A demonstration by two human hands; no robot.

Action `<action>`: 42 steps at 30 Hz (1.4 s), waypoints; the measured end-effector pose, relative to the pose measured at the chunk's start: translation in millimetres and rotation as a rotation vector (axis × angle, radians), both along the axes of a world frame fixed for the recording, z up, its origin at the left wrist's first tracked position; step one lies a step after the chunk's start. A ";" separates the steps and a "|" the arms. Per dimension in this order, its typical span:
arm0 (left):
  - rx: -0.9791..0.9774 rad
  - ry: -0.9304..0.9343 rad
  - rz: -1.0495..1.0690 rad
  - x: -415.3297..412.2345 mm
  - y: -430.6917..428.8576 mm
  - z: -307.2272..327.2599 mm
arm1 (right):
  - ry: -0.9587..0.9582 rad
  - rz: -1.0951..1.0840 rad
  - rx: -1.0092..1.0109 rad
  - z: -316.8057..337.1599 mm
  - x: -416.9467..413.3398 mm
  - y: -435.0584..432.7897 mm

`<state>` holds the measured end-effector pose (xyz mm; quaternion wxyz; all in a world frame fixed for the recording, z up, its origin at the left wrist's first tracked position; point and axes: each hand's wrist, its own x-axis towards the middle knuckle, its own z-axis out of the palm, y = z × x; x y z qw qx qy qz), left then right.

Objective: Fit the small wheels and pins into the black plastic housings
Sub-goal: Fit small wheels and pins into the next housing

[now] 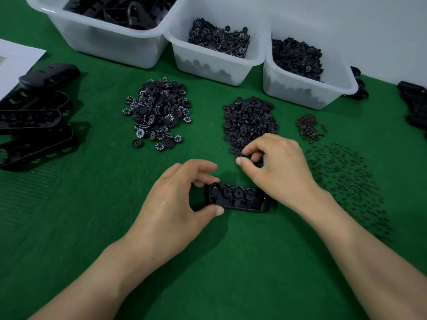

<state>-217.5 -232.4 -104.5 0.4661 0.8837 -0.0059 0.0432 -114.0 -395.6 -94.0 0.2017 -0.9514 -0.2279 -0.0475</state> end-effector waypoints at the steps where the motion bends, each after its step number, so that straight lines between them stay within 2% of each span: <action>1: -0.001 0.000 0.000 -0.1 0.1 0.0 | -0.001 0.001 0.010 -0.4 0.5 0.7; 10: 0.011 -0.004 -0.002 0.9 0.3 -0.8 | 0.023 0.026 0.049 -0.7 1.8 5.2; 15: 0.006 0.000 -0.002 0.0 -0.1 -1.2 | 0.119 0.175 0.215 14.4 -11.7 -20.8; 19: 0.015 0.000 -0.004 -0.4 1.9 -1.6 | 0.124 0.321 0.141 16.0 -31.1 -41.6; 31: 0.024 -0.001 -0.002 -0.5 0.3 -0.6 | -0.054 0.396 0.059 9.2 -34.0 -40.0; 33: 0.024 -0.001 -0.001 -0.3 0.3 -0.7 | -0.017 0.384 0.076 10.7 -33.3 -42.0; 38: 0.032 -0.008 -0.008 -0.3 0.9 -0.2 | 0.047 0.177 0.312 19.9 -25.3 -64.7; 42: 0.056 -0.010 -0.053 -1.3 -4.0 3.6 | 0.067 0.066 0.350 26.1 -27.7 -95.2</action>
